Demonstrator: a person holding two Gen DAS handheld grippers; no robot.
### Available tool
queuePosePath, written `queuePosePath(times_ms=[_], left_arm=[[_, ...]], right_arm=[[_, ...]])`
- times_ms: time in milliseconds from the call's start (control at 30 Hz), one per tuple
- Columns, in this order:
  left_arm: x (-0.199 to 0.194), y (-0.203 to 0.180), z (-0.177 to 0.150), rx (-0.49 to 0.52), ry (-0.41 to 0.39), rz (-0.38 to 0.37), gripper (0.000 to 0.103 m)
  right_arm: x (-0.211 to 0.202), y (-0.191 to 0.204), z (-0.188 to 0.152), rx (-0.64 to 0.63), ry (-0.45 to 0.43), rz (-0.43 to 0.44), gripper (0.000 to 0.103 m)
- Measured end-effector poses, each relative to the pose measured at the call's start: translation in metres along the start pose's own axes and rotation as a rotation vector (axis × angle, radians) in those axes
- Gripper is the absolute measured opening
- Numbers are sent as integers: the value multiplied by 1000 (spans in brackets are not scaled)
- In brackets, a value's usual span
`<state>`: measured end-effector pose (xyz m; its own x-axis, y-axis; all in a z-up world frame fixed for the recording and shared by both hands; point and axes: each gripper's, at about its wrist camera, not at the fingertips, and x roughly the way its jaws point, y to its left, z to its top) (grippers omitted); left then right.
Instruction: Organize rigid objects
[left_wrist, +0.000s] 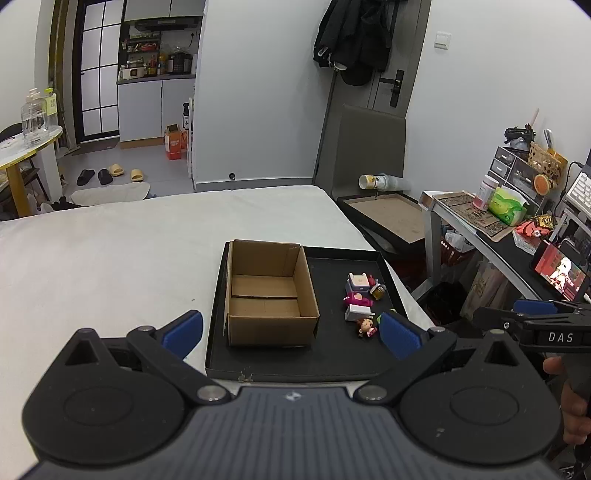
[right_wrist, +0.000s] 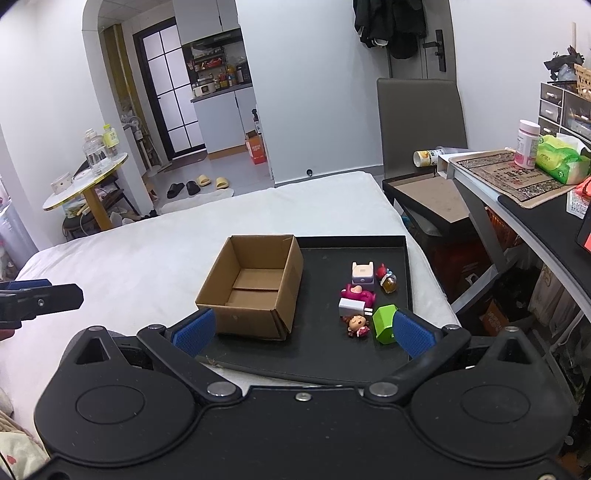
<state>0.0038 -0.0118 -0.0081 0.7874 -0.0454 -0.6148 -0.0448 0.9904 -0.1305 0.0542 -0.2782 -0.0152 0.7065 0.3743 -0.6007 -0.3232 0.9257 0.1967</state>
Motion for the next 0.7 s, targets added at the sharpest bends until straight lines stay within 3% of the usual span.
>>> queuePosePath(times_ms=[700], left_arm=[[-1, -3, 2, 5, 3, -4, 101]], right_arm=[[-1, -1, 4, 4, -4, 2, 103]])
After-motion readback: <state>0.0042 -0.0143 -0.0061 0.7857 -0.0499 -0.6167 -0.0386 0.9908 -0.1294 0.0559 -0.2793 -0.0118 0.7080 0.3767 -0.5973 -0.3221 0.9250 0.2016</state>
